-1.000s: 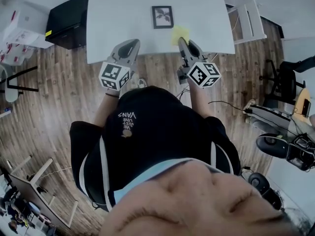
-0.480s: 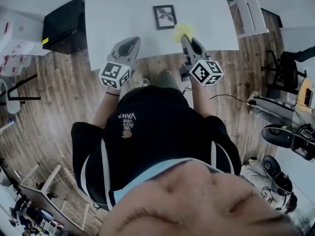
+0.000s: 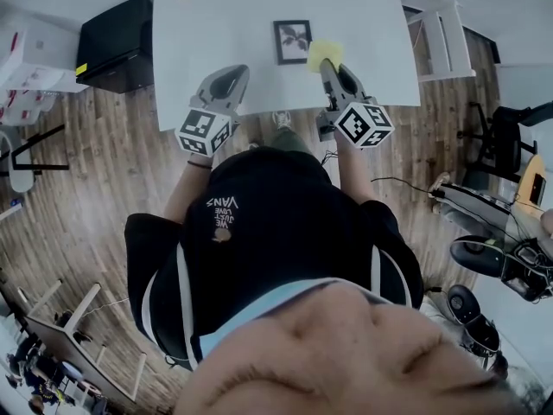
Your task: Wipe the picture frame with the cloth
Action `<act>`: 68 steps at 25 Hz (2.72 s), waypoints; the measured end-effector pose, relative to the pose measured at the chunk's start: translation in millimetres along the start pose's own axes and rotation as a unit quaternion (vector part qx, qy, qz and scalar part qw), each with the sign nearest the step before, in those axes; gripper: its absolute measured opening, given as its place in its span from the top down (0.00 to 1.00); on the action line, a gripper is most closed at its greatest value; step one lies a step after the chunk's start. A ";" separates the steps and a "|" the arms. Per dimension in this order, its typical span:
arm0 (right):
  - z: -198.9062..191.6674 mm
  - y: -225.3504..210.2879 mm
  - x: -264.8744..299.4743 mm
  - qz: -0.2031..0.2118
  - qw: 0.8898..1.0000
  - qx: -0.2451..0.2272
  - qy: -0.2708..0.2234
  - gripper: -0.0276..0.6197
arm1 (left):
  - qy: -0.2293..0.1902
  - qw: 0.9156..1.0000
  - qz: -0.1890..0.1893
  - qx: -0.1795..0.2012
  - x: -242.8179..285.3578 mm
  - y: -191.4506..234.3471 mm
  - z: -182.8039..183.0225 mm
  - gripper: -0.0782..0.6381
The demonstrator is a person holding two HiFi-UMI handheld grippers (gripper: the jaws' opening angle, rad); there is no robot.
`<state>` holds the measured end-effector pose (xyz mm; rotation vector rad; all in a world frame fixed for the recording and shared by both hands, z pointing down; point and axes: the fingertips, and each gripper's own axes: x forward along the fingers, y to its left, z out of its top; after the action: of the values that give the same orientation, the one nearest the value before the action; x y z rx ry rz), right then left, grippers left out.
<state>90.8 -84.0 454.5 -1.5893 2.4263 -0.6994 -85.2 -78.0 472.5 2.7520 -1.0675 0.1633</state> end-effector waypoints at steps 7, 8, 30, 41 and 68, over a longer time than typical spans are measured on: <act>15.0 -20.0 36.7 0.014 1.000 0.003 0.015 0.89 | -0.004 1.000 0.013 -0.005 35.7 18.9 12.9 0.87; 17.0 -23.0 42.2 0.016 1.000 0.003 0.017 0.89 | -0.004 1.000 0.016 -0.007 40.4 21.9 14.0 0.87; 24.5 -48.9 133.2 0.072 0.996 0.014 0.059 0.89 | -0.009 0.997 0.071 -0.009 86.0 63.7 27.6 0.87; 12.7 -52.6 167.7 0.079 0.994 0.013 0.079 0.89 | -0.002 0.996 0.091 -0.017 86.4 81.5 25.5 0.87; -93.3 -98.1 210.0 0.040 0.973 0.046 0.224 0.89 | 0.028 0.992 0.120 -0.041 90.9 89.9 4.8 0.87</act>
<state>47.6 -277.1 607.1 -1.4095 2.6895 -1.2508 -79.0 -203.8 495.0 2.5246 -1.3549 0.2232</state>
